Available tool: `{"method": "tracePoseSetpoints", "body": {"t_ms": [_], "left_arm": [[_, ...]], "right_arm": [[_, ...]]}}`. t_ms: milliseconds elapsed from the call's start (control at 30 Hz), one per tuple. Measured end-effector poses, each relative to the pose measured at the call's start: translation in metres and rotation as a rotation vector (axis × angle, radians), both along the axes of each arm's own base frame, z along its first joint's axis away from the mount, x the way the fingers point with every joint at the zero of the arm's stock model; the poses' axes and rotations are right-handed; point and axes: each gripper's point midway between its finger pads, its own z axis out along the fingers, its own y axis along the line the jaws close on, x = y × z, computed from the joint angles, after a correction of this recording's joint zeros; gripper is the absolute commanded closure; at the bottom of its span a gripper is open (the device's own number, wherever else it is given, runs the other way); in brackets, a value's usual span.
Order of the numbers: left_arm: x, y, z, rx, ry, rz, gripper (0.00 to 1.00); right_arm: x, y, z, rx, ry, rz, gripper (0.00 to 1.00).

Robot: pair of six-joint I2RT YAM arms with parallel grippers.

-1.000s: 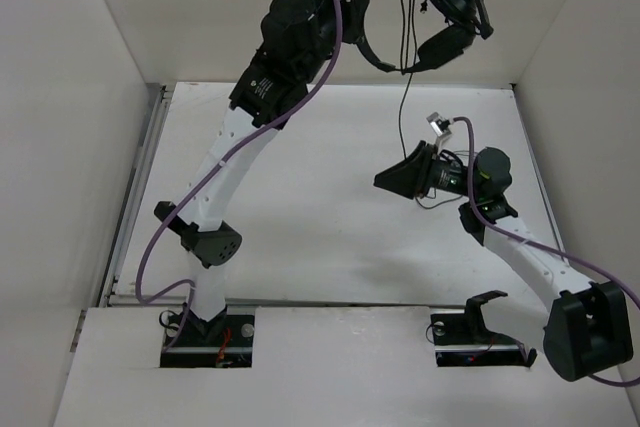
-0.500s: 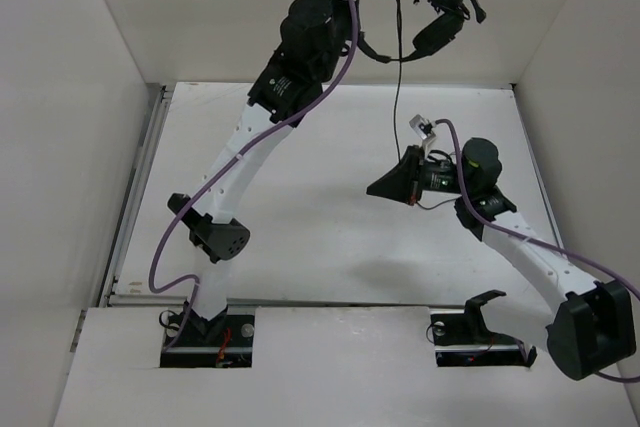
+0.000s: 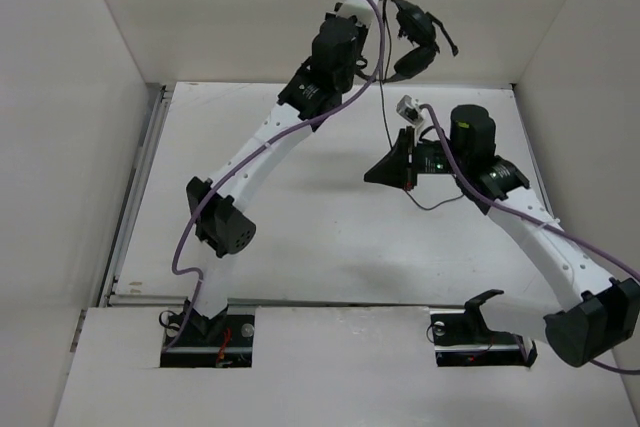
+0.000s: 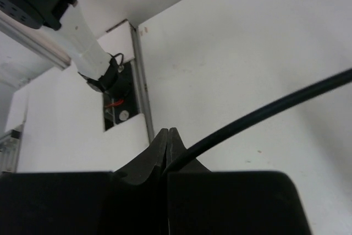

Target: Wrap the headphones

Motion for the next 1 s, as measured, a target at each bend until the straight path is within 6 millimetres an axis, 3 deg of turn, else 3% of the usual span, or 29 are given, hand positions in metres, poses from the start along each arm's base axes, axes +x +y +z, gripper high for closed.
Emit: {"method": "tracePoseSetpoints", "body": {"t_ms": [133, 300, 433, 533, 667, 867, 1000], "left_arm": [[0.011, -0.008, -0.057, 0.149, 0.078, 0.020, 0.98], [0.009, -0.016, -0.130, 0.332, 0.173, 0.008, 0.99], [-0.006, -0.018, -0.181, 0.452, 0.257, -0.026, 0.99], [-0.020, -0.006, -0.204, 0.524, 0.308, -0.039, 0.99], [-0.031, 0.016, -0.210, 0.565, 0.347, -0.034, 0.99], [-0.037, 0.039, -0.185, 0.556, 0.338, -0.026, 0.99], [-0.048, 0.039, -0.173, 0.566, 0.328, -0.057, 0.99]], "right_arm": [[0.016, -0.003, 0.017, -0.078, -0.083, -0.033, 1.00], [0.045, -0.021, 0.028, -0.285, -0.268, -0.119, 1.00], [0.060, -0.048, 0.015, -0.485, -0.370, -0.191, 1.00], [0.070, -0.071, 0.004, -0.625, -0.430, -0.232, 1.00], [0.084, -0.095, 0.004, -0.751, -0.514, -0.279, 1.00], [0.102, -0.126, 0.012, -0.899, -0.617, -0.352, 1.00], [0.116, -0.140, 0.023, -0.969, -0.696, -0.412, 1.00]]}}
